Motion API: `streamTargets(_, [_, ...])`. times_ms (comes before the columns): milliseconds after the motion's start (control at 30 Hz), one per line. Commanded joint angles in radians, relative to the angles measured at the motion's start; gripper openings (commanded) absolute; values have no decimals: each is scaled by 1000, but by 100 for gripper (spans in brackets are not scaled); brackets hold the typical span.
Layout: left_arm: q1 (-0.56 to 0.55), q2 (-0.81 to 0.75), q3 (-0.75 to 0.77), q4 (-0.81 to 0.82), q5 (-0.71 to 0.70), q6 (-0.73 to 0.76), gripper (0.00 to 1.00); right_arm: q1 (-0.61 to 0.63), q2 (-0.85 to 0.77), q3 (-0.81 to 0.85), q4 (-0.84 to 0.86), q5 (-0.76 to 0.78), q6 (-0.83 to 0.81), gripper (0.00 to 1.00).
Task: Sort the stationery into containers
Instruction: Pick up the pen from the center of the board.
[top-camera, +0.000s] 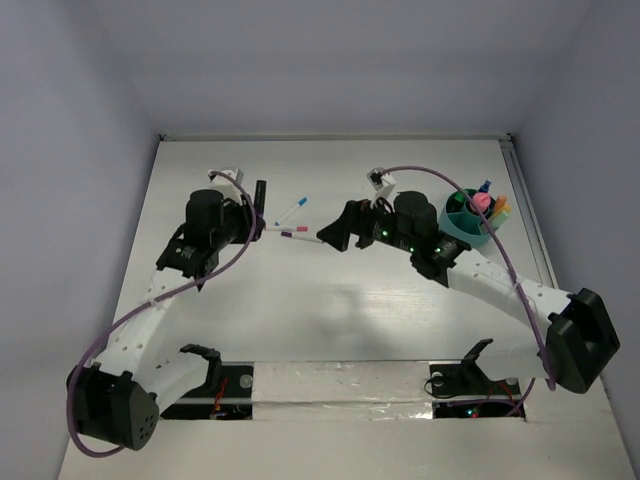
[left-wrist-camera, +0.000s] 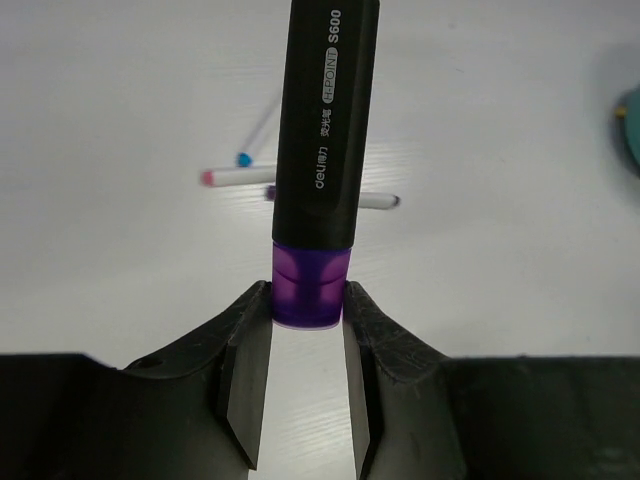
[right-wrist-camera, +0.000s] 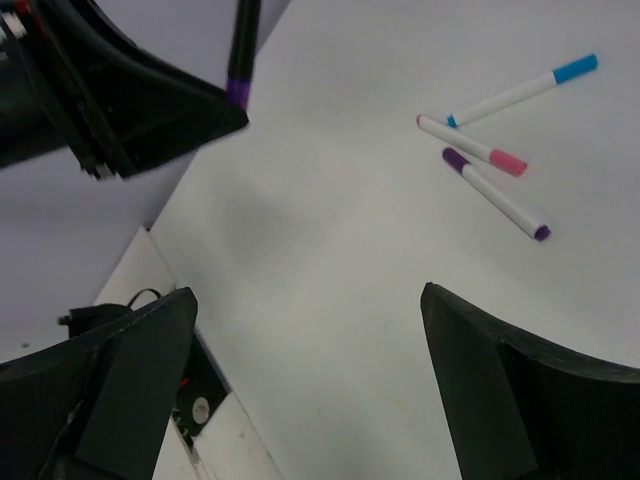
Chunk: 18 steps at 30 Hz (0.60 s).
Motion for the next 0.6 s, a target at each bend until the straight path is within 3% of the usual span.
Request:
streamTargets(0, [-79, -41, -32, 41, 67, -12, 0, 5, 47, 109, 100, -46, 57, 100])
streamTargets(400, [-114, -66, -54, 89, 267, 41, 0, 5, 278, 300, 140, -33, 83, 99])
streamTargets(567, [-123, -52, -55, 87, 313, 48, 0, 5, 346, 347, 154, -63, 100, 91])
